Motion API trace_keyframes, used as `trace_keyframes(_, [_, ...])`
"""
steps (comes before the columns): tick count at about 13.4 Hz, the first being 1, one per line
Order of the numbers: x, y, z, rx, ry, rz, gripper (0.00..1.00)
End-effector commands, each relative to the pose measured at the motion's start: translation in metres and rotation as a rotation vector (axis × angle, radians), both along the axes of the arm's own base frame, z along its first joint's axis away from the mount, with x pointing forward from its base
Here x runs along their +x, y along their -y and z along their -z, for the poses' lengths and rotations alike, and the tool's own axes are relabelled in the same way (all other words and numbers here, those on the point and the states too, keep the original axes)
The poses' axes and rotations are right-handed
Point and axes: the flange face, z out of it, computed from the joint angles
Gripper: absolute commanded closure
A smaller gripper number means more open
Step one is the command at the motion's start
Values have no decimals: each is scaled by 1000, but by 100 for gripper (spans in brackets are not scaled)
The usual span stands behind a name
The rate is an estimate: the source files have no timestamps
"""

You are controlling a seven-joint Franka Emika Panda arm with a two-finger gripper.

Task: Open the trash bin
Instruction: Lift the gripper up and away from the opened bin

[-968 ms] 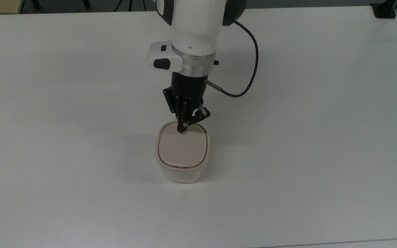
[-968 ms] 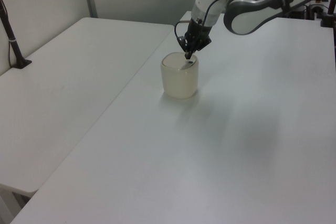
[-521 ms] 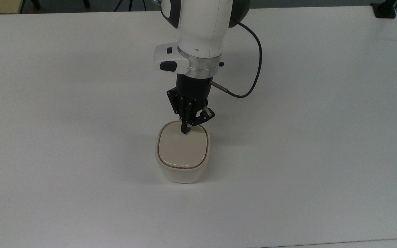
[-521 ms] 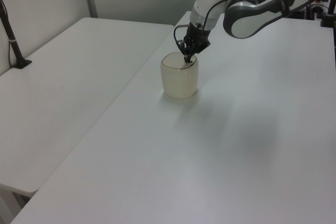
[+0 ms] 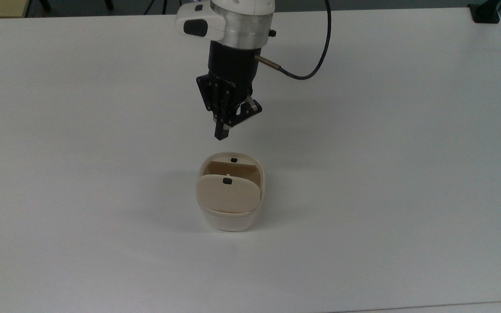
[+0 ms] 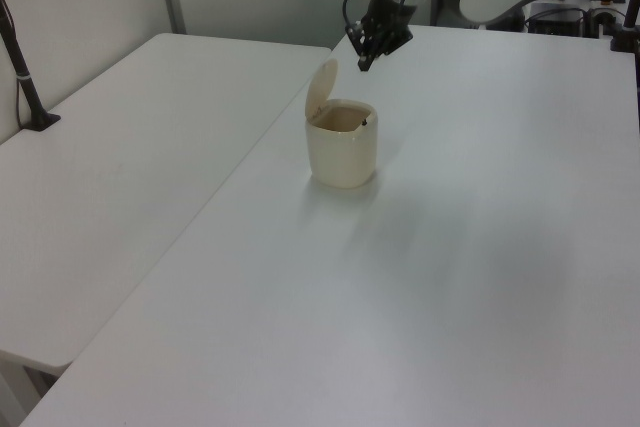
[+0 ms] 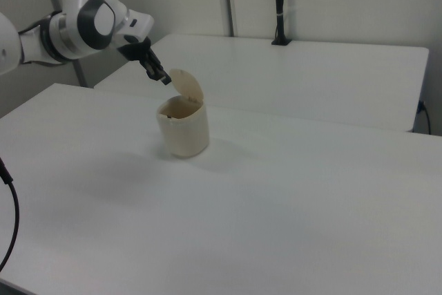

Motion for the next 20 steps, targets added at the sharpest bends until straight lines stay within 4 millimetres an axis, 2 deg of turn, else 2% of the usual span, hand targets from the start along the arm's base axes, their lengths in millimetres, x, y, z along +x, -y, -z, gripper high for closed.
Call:
trace_keyframes(1, [-28, 12, -37, 8, -36, 21, 100])
trace_keyframes(4, [-54, 29, -64, 26, -106, -38, 100])
trace_keyframes(6, [-83, 41, -89, 48, -172, -116, 99])
trace_keyframes(8, [-106, 45, -104, 31, -248, -198, 93])
trace_keyframes(10, [-119, 48, -102, 13, -322, -267, 79])
trace_keyframes(11, [-123, 56, -100, 17, -341, -278, 66])
trace_keyframes(13, [-126, 64, -100, 80, -356, -304, 24])
trace_keyframes(15, [-131, 73, -108, 67, -345, -350, 6])
trace_keyframes(16, [-132, 75, -107, 53, -356, -390, 0])
trace_keyframes(20, [-130, 88, -107, 7, -363, -475, 0])
